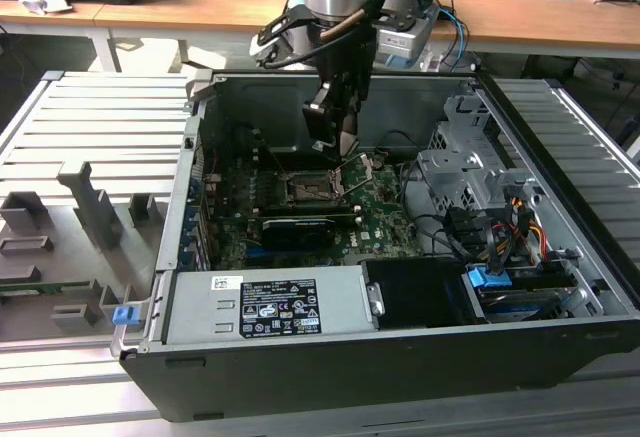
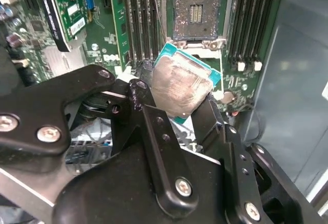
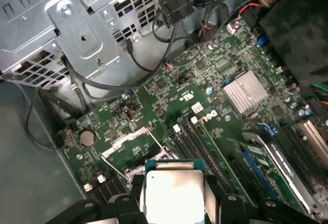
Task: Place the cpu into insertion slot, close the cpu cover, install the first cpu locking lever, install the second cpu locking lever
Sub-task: 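Place the cpu into insertion slot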
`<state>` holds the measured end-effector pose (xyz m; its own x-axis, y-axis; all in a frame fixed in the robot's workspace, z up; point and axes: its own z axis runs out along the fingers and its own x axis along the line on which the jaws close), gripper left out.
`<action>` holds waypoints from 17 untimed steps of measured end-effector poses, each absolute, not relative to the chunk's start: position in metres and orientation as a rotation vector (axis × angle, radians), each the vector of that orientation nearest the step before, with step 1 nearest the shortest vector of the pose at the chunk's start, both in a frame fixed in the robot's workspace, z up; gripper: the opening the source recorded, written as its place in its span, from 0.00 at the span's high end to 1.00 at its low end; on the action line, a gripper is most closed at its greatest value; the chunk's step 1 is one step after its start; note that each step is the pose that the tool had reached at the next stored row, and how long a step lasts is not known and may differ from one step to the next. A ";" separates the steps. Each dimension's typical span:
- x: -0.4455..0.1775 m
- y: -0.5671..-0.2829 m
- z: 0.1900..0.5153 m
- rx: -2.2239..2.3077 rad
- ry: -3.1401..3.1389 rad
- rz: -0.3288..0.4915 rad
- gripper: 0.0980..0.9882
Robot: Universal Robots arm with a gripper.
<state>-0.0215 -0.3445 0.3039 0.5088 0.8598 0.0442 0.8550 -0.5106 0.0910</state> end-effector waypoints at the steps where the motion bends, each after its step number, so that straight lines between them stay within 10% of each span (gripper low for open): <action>1: -0.022 -0.345 0.300 2.638 1.597 0.131 0.50; 17: -0.021 -0.345 0.290 2.394 1.966 0.143 0.50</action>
